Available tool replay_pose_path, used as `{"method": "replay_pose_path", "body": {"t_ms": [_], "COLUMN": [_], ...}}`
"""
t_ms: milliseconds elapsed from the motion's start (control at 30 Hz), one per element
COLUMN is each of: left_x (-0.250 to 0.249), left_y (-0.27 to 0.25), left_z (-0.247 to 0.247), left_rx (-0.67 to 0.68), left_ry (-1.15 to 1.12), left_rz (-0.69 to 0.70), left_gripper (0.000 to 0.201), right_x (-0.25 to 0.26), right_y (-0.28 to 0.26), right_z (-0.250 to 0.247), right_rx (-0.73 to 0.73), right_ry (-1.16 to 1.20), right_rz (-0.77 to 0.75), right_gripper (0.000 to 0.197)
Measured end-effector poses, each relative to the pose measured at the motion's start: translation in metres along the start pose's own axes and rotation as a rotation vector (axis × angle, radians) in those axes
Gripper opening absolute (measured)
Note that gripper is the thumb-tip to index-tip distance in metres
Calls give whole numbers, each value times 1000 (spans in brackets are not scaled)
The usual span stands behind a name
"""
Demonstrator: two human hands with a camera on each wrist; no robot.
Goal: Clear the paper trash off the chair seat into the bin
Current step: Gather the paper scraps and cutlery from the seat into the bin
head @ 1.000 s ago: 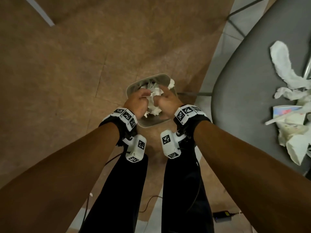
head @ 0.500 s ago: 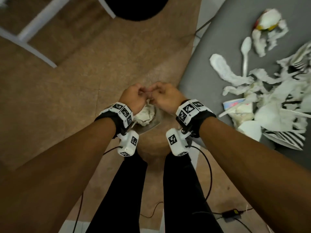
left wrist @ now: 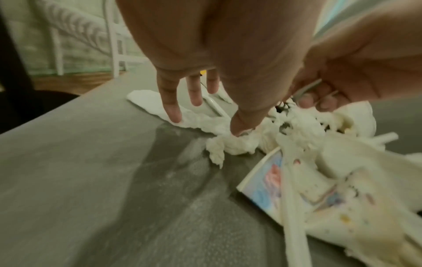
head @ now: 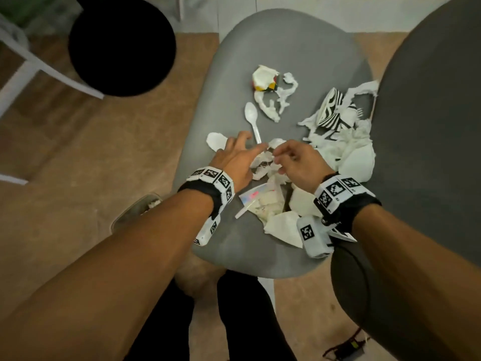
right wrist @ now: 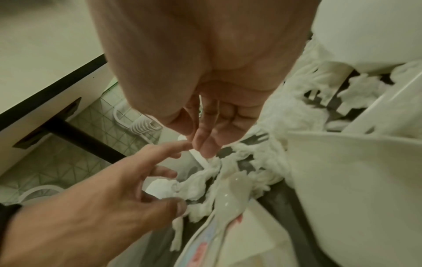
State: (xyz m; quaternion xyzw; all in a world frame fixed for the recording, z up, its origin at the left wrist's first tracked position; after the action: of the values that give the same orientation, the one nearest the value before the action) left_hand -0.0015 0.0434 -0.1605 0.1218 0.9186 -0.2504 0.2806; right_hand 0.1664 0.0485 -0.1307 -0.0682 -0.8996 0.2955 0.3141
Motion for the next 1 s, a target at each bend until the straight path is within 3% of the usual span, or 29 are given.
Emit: {"method": "replay_pose_path", "body": {"t_ms": [200,267,433,500,667,800,1000], "left_x": [-3,-3,3,9,27,35,49], "left_y": [31,40,44,35,0,-12,-22], "left_z": [16,15,13,11,2,-7,-17], "left_rx": [55,65,57,42,-6,-51,-222], "left_ry": [221,185,6,-19,-108,-110,-309], "left_rz": [2,-11,-118,-90,-14,-27,2], "left_gripper": [110,100,41,28,30,28,24], "right_x": [-21,-22,-5,10,51,67,77], "right_y": [18,27,61,80,122,147,141], "right_z": [-6,-12,-38,-46,-55,-40,-22], "right_rx": [-21,-69,-205,-205,-245,-137,-237], "right_ry": [-32,-107,-280,-324,-388,-400,-364], "right_rz": [-64,-84,-155,-173,-200,-164,-147], "right_gripper": [18,19,23,26,41,63,32]}}
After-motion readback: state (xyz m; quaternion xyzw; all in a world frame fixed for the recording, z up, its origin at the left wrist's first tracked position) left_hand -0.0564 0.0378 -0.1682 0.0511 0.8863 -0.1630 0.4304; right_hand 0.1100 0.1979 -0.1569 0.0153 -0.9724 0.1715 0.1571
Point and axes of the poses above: each hand's wrist, its own y-axis towards the middle knuckle, its own z-axis out of the palm, x = y × z, the point moved 3 cm from there along y, towards the middle knuckle, and after that the axes turned 11 degrees about -y, right-handed, at the moved point
